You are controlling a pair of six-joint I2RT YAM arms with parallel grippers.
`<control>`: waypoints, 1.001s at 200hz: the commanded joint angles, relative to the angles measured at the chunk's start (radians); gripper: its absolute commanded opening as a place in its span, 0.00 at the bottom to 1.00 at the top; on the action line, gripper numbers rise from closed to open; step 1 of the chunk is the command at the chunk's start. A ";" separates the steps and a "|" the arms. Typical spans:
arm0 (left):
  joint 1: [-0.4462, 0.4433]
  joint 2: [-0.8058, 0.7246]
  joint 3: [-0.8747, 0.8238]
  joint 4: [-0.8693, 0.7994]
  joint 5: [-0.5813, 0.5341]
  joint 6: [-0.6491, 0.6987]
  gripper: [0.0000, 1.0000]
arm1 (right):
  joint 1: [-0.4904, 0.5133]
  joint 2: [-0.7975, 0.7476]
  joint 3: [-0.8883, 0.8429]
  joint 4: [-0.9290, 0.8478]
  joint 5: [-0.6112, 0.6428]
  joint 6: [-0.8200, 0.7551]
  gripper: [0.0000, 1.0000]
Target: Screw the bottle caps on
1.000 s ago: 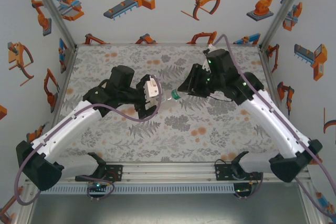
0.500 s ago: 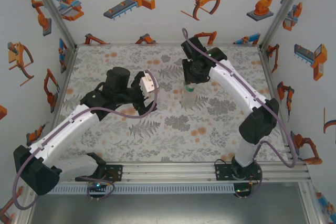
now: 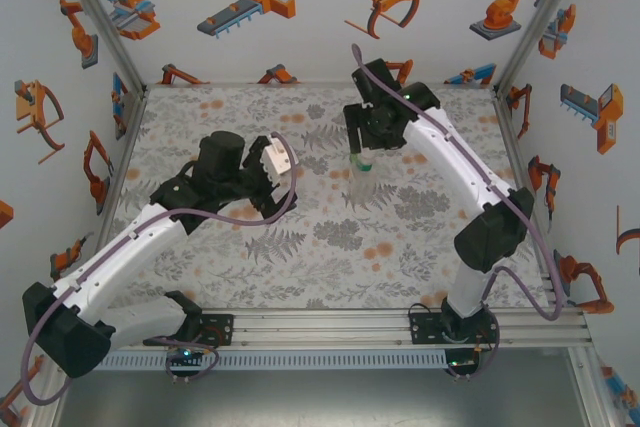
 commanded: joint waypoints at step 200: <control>0.624 0.264 -0.682 1.179 -0.296 -0.409 0.97 | -0.597 -0.410 -1.497 1.715 -0.129 -0.238 0.99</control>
